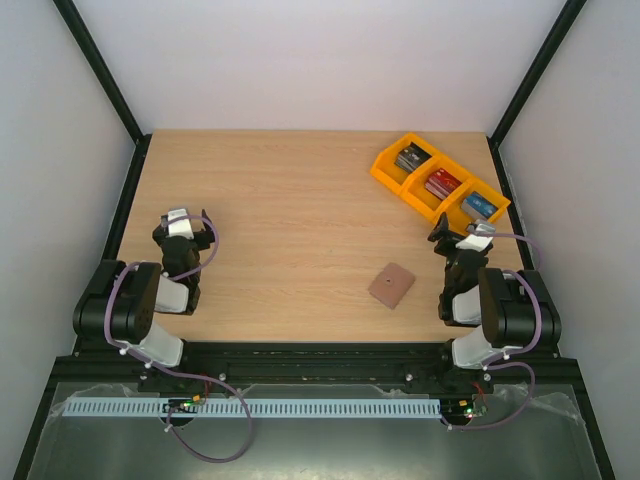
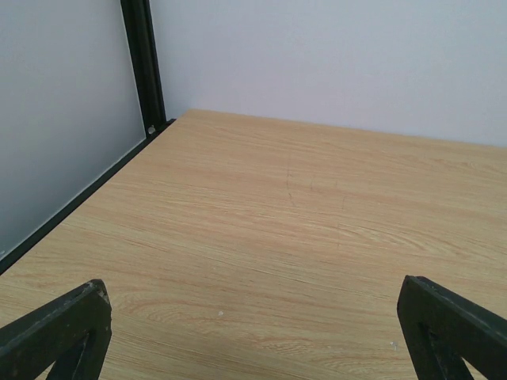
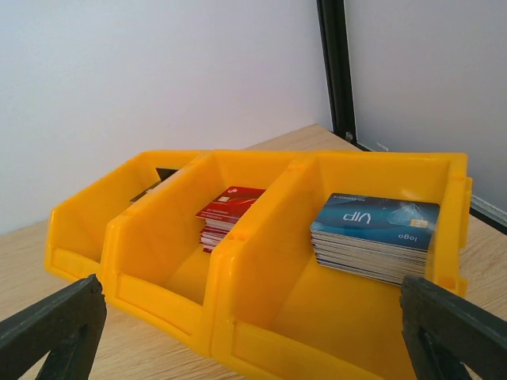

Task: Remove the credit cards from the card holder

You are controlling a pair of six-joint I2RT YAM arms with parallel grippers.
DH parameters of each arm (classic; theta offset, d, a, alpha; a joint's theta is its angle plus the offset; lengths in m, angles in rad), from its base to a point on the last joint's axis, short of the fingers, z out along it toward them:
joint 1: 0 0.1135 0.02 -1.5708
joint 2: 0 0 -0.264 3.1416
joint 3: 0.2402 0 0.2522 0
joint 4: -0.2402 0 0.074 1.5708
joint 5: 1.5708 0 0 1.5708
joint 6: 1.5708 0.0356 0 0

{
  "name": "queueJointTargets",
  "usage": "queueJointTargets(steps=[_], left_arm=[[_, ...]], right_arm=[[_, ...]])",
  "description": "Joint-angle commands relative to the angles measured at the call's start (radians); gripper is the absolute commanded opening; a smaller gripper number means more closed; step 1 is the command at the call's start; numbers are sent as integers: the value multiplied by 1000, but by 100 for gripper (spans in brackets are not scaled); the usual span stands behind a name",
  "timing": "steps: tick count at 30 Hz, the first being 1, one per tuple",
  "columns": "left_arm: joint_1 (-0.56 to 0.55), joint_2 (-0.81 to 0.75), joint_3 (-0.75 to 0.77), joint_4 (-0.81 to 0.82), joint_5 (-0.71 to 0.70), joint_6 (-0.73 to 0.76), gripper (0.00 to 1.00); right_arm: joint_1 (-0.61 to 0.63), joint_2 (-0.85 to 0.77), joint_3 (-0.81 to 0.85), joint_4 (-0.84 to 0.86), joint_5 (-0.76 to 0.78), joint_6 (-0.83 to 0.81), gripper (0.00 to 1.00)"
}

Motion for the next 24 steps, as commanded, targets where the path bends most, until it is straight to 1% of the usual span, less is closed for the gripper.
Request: queueJointTargets(steps=[1,2,4,5,6,7,8,10,14,17,18,20,23,24], left_arm=[[5,-14,17,14,4,-10,99],[5,-14,17,14,4,-10,99],[5,-15,18,12,16,-6,99],[6,-16,19,11,35,1,99],[7,-23,23,7,51,11,99],[8,-46,36,-36,65,17,99],[9,-88,70,-129,91,22,99],[19,-169,187,-382,147,30,99],[49,-283,450,-820,228,114,99],[80,-302,699,-1221,334,172,99],[85,-299,775,-1351,373,204,99],[86,-295,890,-1579,437,250,99],[86,-314,973,-1834,547,305,99],[85,-329,978,-1880,591,329,99]], right_arm=[[2,-48,19,-30,18,-21,99],[2,-91,28,-86,34,-17,99],[2,-229,75,-305,105,14,99],[1,-294,116,-435,165,54,99],[0,-351,160,-554,184,92,99],[-1,-396,205,-651,179,122,99],[0,-439,251,-753,160,143,99],[0,-508,350,-922,105,189,99],[0,-607,478,-1158,-63,240,99],[0,-652,547,-1290,-260,281,99],[1,-661,567,-1346,-305,305,99],[1,-667,612,-1491,-349,345,100],[4,-648,667,-1772,-361,340,90],[6,-640,675,-1866,-339,335,87]])
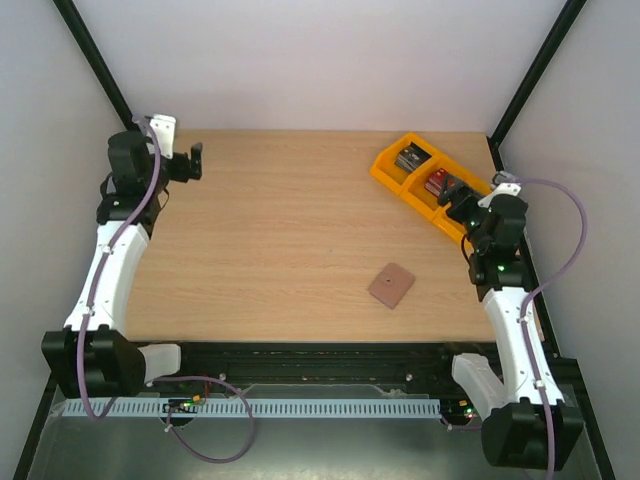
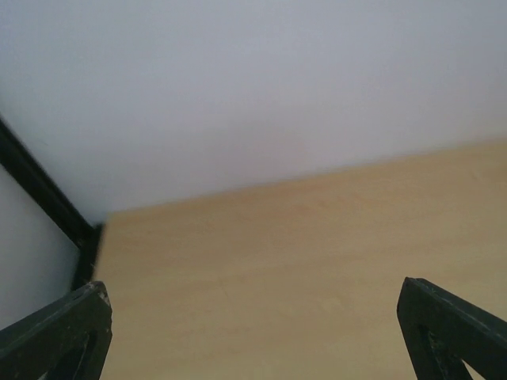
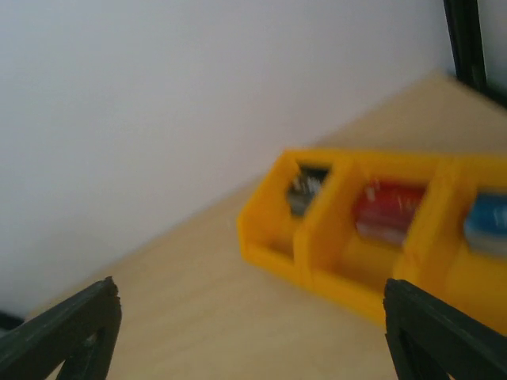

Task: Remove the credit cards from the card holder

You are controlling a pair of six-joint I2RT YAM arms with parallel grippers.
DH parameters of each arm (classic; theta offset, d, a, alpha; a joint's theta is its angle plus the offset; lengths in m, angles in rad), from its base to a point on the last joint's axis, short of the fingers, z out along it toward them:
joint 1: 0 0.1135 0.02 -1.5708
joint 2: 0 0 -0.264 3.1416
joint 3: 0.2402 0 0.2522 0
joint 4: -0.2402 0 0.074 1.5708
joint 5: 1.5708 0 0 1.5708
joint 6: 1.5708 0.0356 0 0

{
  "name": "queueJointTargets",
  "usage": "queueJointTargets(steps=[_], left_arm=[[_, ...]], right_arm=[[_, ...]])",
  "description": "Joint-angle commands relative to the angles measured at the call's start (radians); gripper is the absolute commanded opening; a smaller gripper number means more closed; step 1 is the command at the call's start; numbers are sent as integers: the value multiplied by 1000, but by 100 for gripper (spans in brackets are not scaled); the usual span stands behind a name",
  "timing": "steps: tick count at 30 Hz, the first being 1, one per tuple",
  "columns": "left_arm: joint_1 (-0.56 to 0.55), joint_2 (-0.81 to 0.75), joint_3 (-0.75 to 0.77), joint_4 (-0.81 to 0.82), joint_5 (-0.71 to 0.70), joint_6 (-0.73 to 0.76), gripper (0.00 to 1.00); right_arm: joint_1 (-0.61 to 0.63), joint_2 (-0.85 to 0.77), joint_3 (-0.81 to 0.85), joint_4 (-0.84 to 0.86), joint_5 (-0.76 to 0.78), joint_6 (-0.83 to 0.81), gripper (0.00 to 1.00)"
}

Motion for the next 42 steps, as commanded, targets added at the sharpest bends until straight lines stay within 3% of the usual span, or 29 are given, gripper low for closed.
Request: queueJointTargets(steps=[1,4,8,11,20,25,29,33,40,42], left_arm=[[-1,-45,41,-564,239,141,99],[-14,-90,34,-614,287,160,99],[-46,-118,38,-661,285,161,99],[-62,-140,32,-669,298,144,99],[-81,-202,-8,-615,364,92,99],[-84,-192,-27,-603,370,73,99],[-85,-187,-37,-599,371,68,99],[-85,-191,-51,-593,370,63,99],[-85,-211,-86,-598,417,58,99],[-85,-218,-99,-599,469,49,99]], right_arm=[[9,21,60,-555,-41,40,83],[47,8,-5,-680,32,64,77],[149,-22,-134,-684,44,161,72],[217,34,-144,-686,65,195,70],[259,52,-283,-546,106,328,71],[269,145,-338,-399,-39,364,60],[293,204,-342,-365,-60,361,58],[293,227,-372,-306,-90,377,48],[293,308,-342,-259,-158,328,7],[294,310,-320,-257,-201,304,2]])
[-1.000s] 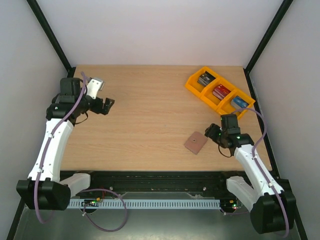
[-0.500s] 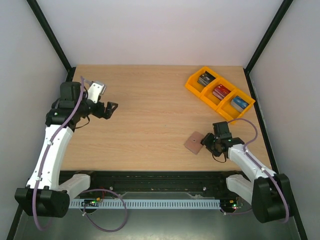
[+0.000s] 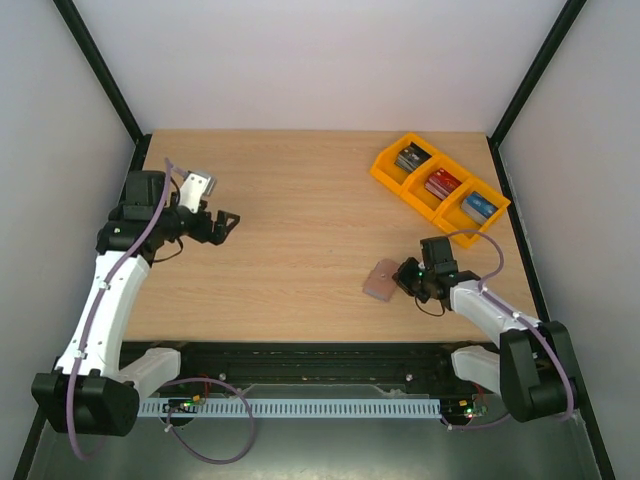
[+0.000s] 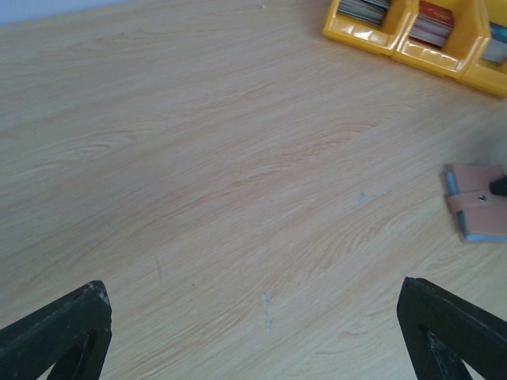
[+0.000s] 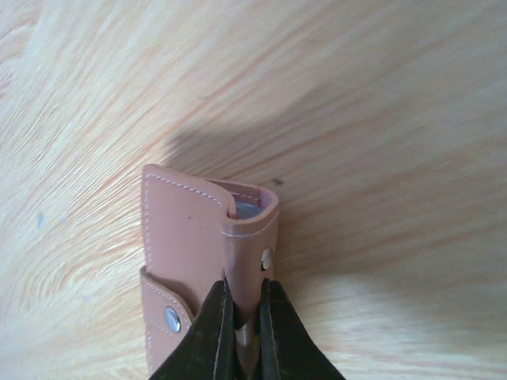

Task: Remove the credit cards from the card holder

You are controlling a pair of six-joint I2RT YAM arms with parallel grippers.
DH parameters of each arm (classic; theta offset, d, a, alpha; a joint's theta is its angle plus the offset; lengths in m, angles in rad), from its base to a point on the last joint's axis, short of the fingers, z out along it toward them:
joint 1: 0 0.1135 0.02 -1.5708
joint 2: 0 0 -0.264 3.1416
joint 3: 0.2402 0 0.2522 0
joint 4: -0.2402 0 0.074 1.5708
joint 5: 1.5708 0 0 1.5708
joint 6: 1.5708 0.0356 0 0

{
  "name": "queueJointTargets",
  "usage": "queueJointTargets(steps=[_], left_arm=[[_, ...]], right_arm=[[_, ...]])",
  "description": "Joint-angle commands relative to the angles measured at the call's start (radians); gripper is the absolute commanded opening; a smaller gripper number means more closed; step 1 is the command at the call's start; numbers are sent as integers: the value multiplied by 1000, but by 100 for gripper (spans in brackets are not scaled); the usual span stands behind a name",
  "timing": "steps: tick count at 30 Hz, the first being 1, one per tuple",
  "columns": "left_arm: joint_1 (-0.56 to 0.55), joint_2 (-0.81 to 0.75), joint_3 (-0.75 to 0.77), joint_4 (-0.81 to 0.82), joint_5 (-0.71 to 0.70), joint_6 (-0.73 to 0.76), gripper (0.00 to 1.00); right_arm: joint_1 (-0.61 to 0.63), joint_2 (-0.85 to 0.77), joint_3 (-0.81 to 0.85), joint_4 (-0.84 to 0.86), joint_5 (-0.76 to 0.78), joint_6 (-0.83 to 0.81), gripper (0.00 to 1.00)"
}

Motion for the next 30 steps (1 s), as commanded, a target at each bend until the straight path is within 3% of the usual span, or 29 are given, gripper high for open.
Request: queueJointTargets(steps=[1,6,12,18,23,30], left_arm=[[-2,-29,-33,1,123,-26,99],[19,-38,-39,-11,249,-52,99],[32,-20,29,-58,277,-98,99],[22,-2,72,-120,435,-83,99],[7,-58,-9,-43,564,-125,99],[38,-62,-14,-37,585,-126,99]], right_arm=[[8,24,31,-8,-85,-66,2],[72,-22,122,20,-164,-139,2],[267,4,348,67,-224,-250,2],[428,95,563,184,-281,-351,2],[590,206,680,286,-283,-430,2],[632,266,743,402,-376,-436,2]])
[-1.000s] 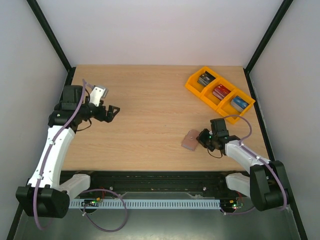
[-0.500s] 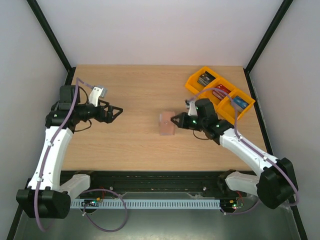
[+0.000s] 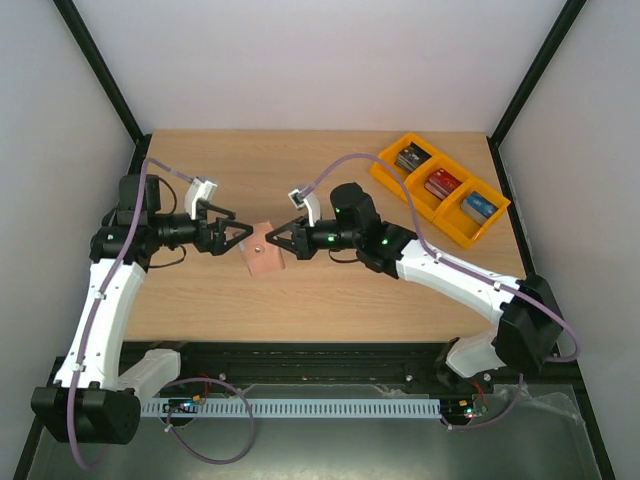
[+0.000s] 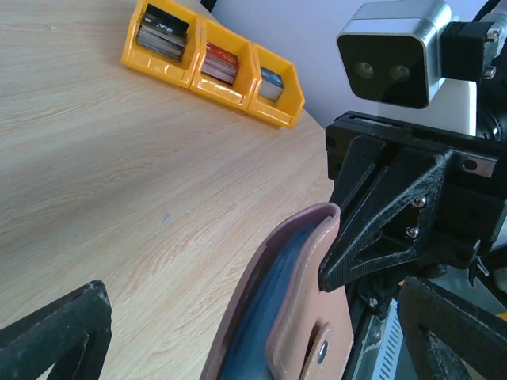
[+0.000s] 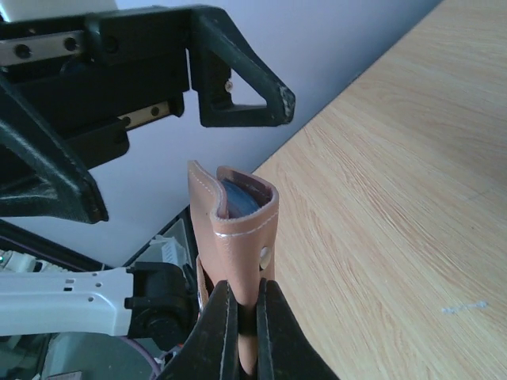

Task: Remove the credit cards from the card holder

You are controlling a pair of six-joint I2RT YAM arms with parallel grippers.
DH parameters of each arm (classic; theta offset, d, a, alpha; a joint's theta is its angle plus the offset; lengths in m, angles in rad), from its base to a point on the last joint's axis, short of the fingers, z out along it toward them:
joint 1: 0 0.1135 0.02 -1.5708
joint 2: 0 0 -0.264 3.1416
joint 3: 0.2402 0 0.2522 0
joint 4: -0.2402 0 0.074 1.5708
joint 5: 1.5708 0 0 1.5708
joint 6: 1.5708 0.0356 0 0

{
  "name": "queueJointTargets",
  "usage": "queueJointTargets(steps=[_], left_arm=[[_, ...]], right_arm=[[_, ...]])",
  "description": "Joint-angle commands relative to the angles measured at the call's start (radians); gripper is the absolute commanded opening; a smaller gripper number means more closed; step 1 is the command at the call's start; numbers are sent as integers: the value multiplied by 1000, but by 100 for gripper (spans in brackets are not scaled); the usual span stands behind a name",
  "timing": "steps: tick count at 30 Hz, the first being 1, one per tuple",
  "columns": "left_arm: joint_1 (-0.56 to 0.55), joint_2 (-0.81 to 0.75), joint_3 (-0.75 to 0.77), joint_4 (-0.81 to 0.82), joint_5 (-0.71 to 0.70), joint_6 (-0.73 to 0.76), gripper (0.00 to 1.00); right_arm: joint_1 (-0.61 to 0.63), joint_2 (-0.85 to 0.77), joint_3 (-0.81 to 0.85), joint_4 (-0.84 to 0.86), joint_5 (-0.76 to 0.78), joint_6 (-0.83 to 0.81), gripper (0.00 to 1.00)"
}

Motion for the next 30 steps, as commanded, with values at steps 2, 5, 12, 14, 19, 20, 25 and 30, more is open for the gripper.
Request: queueJointTargets(steps=[2,5,12,14,19,20,25,30], left_arm=[[34,-22,-20,5,97,12,93],[45,-29,-26,-36,160,74,85],[51,-32,-63,-8,202,46,35],[51,-32,-62,-31,208,75,30],[51,-38,-48,-77,230,146,4],[51,-38,-47,-81,233,151,2],[51,-36,-44,-112,239,210,2],[51,-27,29,-349,337,529,2]], right_arm=[[2,-9,46,151,-63,-31,2],[3,-10,44,167,-70,-28,2],[6,-9,40,210,-83,-20,2],[9,-10,40,211,-83,-21,2],[9,-17,34,210,-89,-32,2],[9,-20,33,206,-89,-40,2],[-2,-59,29,163,-117,-139,84],[-6,-68,69,22,-149,-345,99]])
